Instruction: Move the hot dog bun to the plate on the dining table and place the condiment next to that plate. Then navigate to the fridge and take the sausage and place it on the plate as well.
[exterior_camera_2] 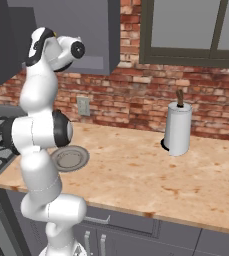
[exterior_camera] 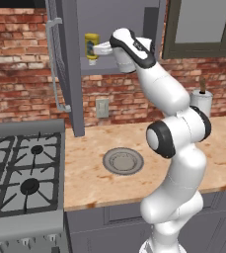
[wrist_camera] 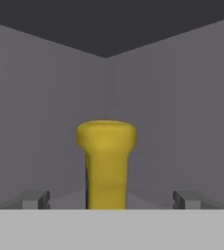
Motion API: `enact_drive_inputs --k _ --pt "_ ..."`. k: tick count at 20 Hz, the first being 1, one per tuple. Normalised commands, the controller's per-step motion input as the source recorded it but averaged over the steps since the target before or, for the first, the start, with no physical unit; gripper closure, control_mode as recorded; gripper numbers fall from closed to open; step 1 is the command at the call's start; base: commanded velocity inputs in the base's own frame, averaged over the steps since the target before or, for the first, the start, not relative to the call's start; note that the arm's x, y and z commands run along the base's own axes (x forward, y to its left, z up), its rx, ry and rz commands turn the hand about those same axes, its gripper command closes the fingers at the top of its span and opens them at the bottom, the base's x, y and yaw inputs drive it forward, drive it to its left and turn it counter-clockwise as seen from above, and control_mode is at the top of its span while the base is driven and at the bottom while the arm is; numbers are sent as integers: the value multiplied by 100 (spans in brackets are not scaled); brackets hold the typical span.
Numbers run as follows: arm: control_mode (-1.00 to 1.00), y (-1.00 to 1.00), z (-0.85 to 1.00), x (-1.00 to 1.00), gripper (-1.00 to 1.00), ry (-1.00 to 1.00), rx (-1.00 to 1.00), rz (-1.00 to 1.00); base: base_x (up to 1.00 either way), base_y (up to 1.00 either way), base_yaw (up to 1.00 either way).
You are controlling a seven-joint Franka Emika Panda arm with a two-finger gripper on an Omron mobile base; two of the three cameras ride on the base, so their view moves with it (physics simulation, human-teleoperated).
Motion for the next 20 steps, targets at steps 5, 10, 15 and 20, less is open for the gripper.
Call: enact_drive_inputs --k 5,10,15,20 --pt "-100 19 -1 15 -100 3 0 0 0 0 0" --pt "-100 26 -5 9 100 3 0 0 0 0 0" --pt "-100 17 -3 2 100 5 0 0 0 0 0" --pt "-100 1 0 0 100 1 0 0 0 0 0"
